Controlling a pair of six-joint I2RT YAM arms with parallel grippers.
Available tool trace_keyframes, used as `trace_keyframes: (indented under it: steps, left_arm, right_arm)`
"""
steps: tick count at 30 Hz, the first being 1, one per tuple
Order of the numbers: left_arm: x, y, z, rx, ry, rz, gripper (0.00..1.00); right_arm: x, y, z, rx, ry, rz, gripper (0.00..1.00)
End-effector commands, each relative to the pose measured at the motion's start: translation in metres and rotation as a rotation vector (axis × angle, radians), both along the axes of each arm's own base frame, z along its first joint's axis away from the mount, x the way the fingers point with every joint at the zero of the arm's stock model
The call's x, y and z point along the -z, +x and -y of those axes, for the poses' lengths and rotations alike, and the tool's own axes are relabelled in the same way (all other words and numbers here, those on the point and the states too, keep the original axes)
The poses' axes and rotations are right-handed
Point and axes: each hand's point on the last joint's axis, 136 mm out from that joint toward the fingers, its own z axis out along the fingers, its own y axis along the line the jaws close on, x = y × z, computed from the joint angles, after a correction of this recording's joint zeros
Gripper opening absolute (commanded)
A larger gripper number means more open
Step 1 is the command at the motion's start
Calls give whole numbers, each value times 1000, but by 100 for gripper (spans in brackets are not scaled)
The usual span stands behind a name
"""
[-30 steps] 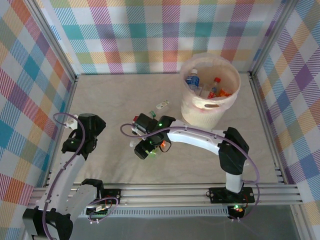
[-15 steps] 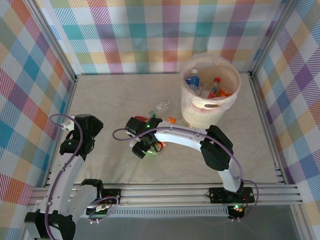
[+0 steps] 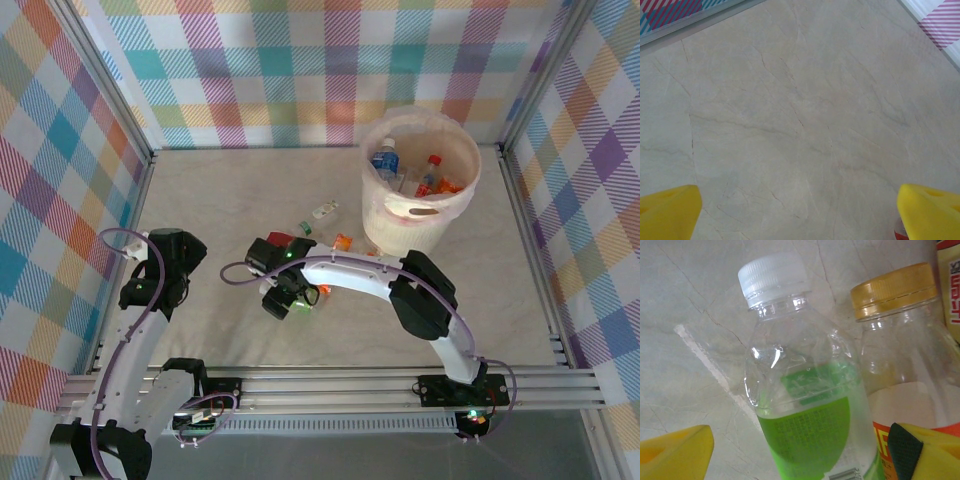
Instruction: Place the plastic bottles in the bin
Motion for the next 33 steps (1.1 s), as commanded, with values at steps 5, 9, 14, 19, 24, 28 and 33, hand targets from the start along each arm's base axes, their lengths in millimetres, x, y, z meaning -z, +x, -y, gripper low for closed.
trace_keyframes:
  steps: [5,9,14,19,24,28,33]
  left_arm:
    - [-2,-4,-6,-11,12,-9,100]
    - [-2,-5,-6,-12,12,-9,100]
    - [-5,-6,-7,-13,13,-3,100]
    - [-5,-6,-7,-16,13,-3,100]
    - [-5,-7,-8,-20,13,-3,100]
    - [-5,-8,-9,-20,14,-3,100]
    - [-5,-8,-9,-23,12,-2,100]
  right_arm:
    - [2,-12,-6,-36,-14,-27,89]
    - [5,-18,-6,-40,-20,-41,86]
    - [12,-24,-4,-36,-34,-64,84]
    - [20,-27,-2,-34,-48,-80,82]
    - [30,-27,-3,-38,-62,-89,83]
    - [39,-27,-4,-42,-77,-100,83]
    - [49,-28,-6,-44,-88,-111,82]
